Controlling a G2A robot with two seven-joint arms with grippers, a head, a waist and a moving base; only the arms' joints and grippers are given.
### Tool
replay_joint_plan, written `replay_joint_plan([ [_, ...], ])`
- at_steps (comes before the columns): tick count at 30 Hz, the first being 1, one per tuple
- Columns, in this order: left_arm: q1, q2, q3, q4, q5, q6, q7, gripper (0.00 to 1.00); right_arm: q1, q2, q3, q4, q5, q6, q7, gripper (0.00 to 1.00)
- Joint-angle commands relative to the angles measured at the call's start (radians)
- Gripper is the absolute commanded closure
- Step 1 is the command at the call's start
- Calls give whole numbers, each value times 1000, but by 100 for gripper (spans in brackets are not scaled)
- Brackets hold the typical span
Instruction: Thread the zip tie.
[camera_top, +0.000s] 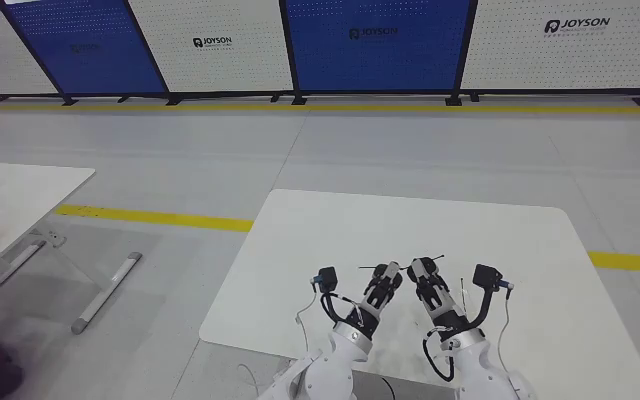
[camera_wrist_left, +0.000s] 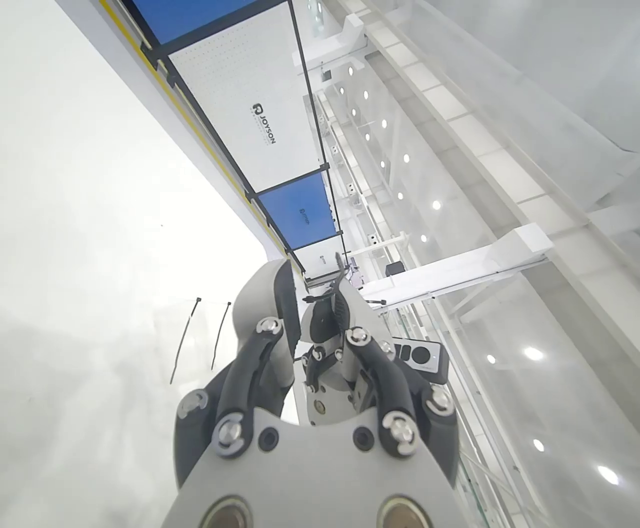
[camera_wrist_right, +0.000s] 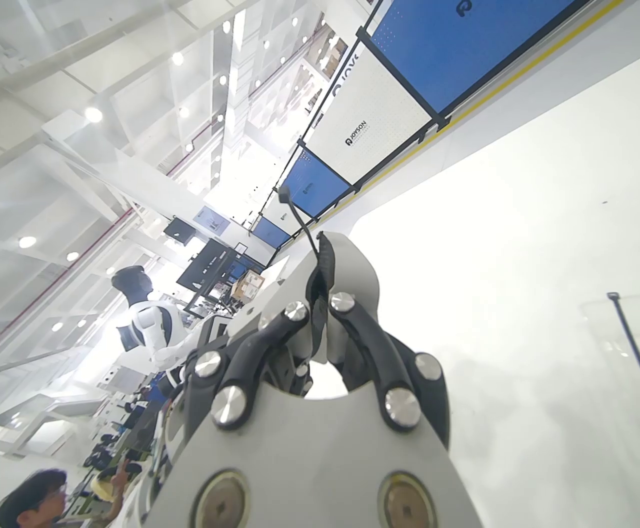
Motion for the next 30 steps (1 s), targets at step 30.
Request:
replay_joint_plan([
  [30,14,-2,-4,-7,-2,-17,-31,100,1,-3,-11,8,7,-5,-2,100],
])
